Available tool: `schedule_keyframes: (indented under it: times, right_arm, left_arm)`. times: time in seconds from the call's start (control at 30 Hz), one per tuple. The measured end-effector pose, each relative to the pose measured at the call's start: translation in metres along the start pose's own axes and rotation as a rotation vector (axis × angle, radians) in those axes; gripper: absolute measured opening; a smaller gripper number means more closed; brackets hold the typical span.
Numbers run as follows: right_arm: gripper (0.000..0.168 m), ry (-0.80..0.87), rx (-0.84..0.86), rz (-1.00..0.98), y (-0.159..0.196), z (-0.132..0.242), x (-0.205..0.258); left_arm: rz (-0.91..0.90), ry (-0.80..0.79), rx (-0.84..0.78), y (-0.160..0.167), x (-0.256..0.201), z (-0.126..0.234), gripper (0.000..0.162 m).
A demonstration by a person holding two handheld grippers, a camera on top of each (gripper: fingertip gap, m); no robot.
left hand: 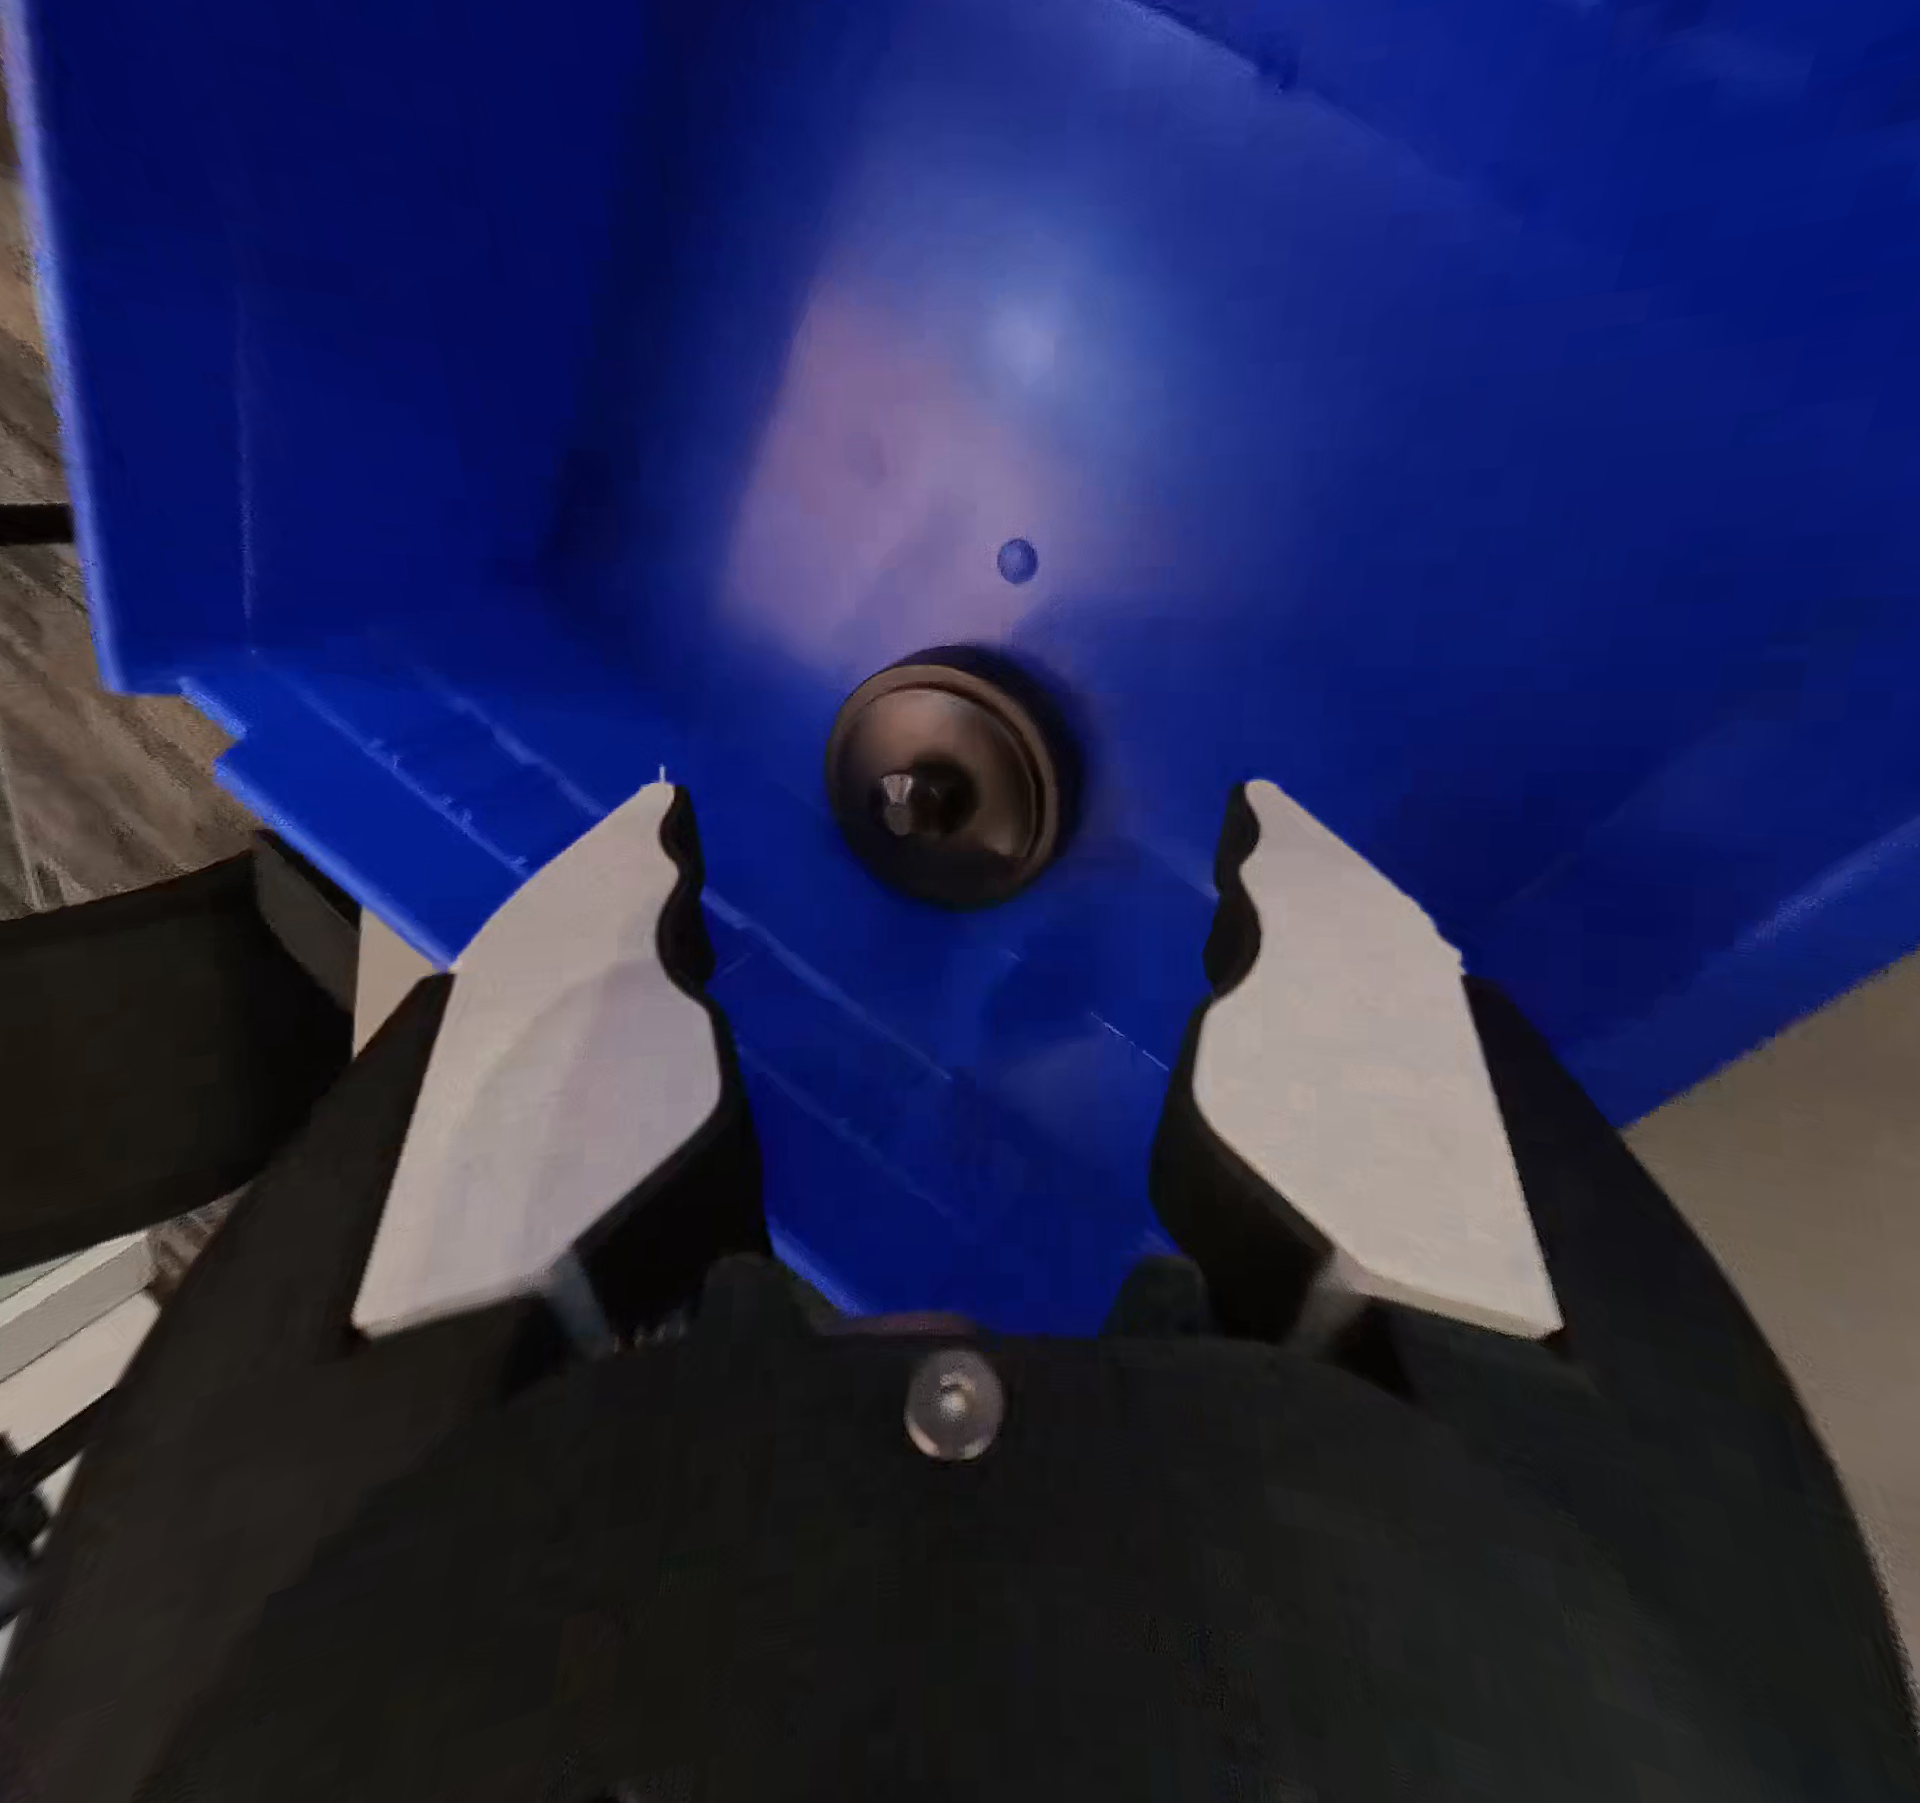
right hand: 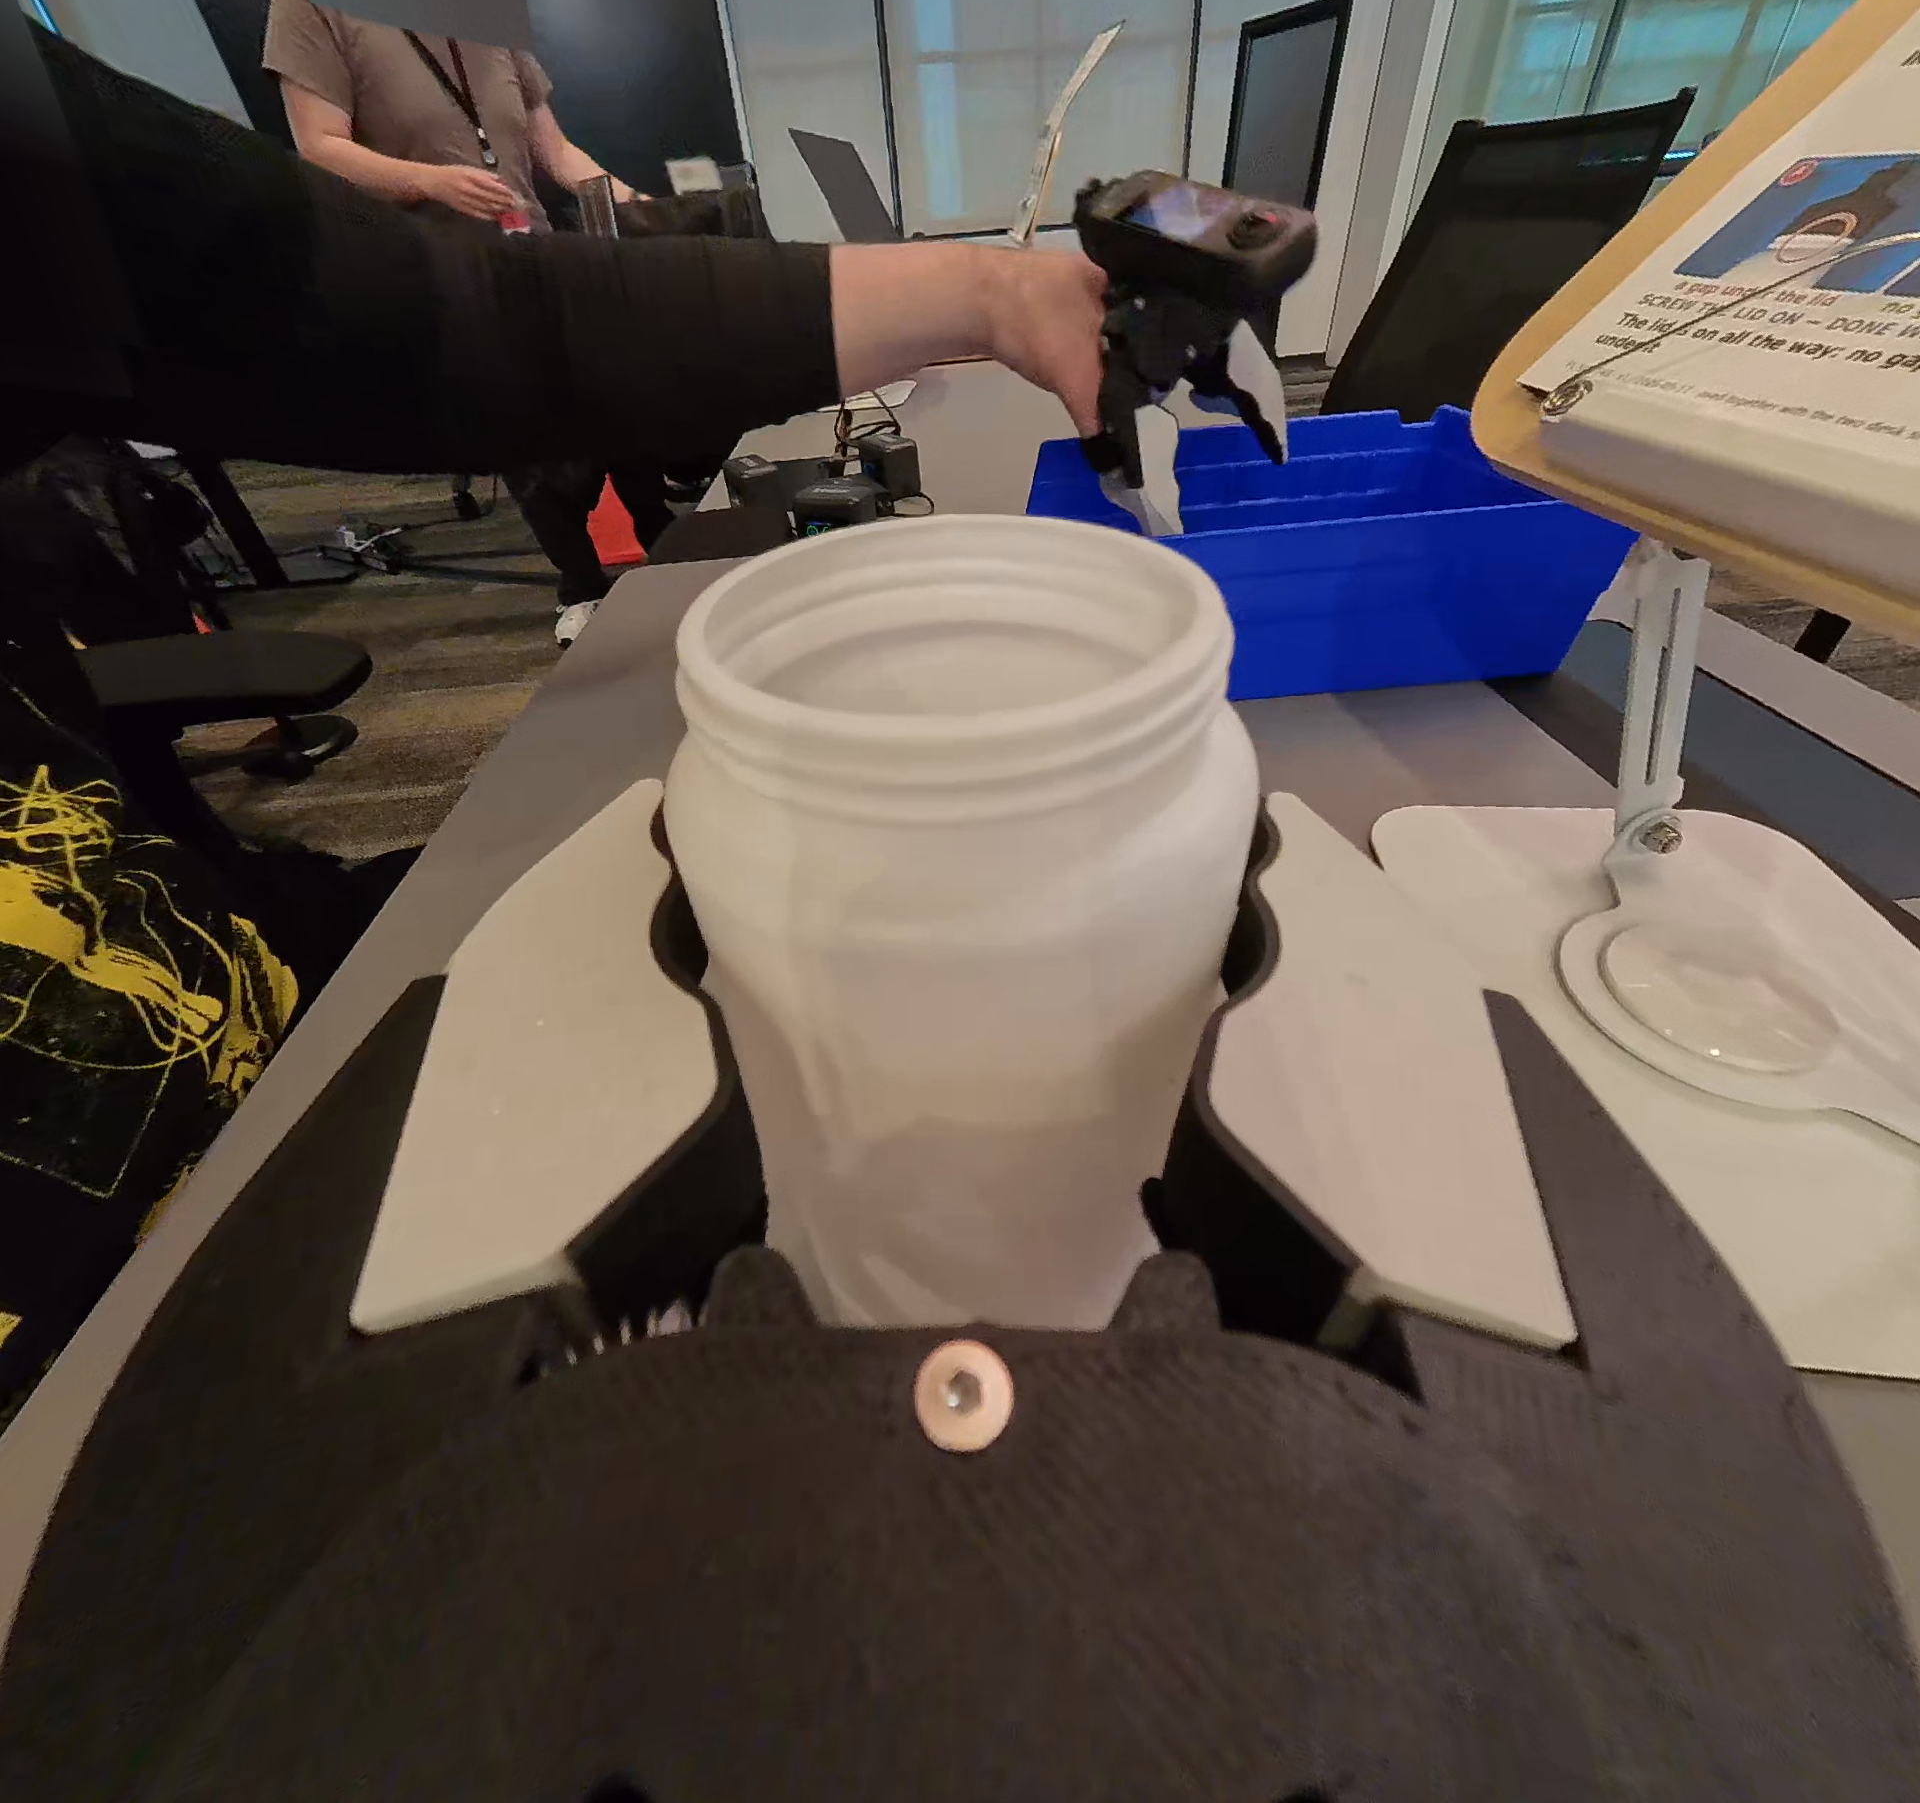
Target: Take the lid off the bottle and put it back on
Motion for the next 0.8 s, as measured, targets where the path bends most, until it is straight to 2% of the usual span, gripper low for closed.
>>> schedule_keyframes:
  times: [0.27, 0.5, 0.67, 0.8]
  right_arm:
    - [0.099, -0.054, 0.001, 0.003, 0.0, 0.002, 0.01]
    - [0.099, -0.071, -0.004, -0.009, 0.0, 0.003, 0.011]
    - [0.099, -0.074, -0.005, -0.013, -0.001, 0.004, 0.011]
    - [0.099, -0.079, 0.0, -0.006, -0.001, 0.004, 0.012]
  left_arm:
    - [-0.158, 0.144, 0.331, 0.03, -0.001, -0.033, 0.096]
    - [-0.137, 0.229, 0.413, 0.037, -0.006, -0.043, 0.089]
    - [-0.129, 0.245, 0.458, 0.044, -0.001, -0.041, 0.064]
    - [-0.127, 0.246, 0.444, 0.044, -0.001, -0.041, 0.064]
Point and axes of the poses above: each gripper's, where its closed fingertips meet, z back along the fingers, y out of its underside, x = y × z across the jaws, the point moved 1 cm from there along z, back along the fingers, and after that the axes turned 15 degrees about -x, right-handed, at the moved point
